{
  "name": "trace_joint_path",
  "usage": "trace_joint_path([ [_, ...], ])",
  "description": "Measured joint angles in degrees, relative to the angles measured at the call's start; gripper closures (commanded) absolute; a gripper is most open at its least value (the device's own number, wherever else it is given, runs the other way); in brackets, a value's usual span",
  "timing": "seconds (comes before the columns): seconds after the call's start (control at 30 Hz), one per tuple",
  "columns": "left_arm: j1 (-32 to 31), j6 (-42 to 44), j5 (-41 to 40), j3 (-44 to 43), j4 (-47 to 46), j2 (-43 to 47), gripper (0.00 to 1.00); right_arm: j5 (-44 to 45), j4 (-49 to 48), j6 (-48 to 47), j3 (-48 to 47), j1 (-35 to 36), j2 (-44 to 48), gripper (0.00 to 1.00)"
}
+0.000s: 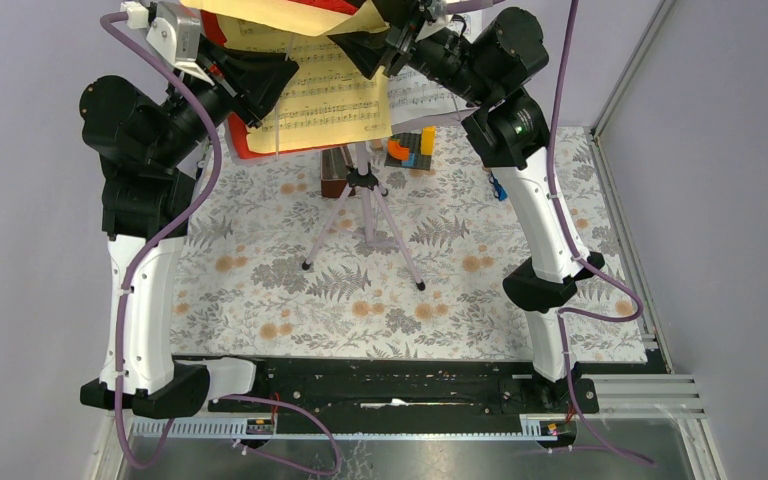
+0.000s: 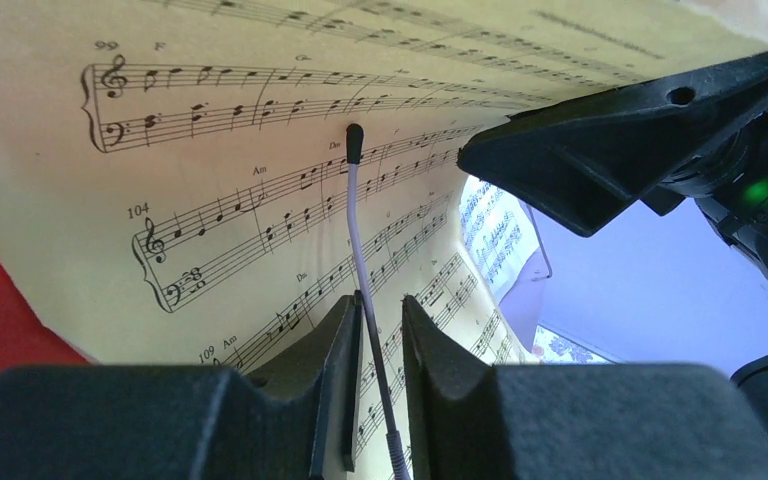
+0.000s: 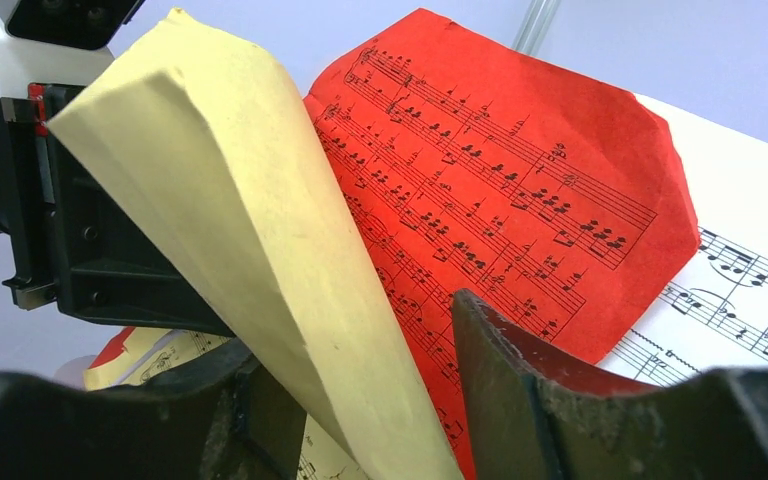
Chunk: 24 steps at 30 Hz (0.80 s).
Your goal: Set up the instrument practice props
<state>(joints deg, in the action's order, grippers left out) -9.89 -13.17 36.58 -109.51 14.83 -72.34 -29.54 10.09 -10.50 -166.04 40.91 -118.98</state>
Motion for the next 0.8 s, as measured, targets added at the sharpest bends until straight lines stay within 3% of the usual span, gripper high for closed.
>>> trace_joint_path([
  [0.53,0.1,0.0,-0.3,0.0,-0.4,0.0,0.63,2.6,0.2,-2.4,-0.3,0.0,0.0,0.14],
  [0.8,0.1,-0.2,-0.4,0.0,-1.2,0.0,0.56,3.5,0.4,-3.4,-1.0,0.0,0.3,0.09],
])
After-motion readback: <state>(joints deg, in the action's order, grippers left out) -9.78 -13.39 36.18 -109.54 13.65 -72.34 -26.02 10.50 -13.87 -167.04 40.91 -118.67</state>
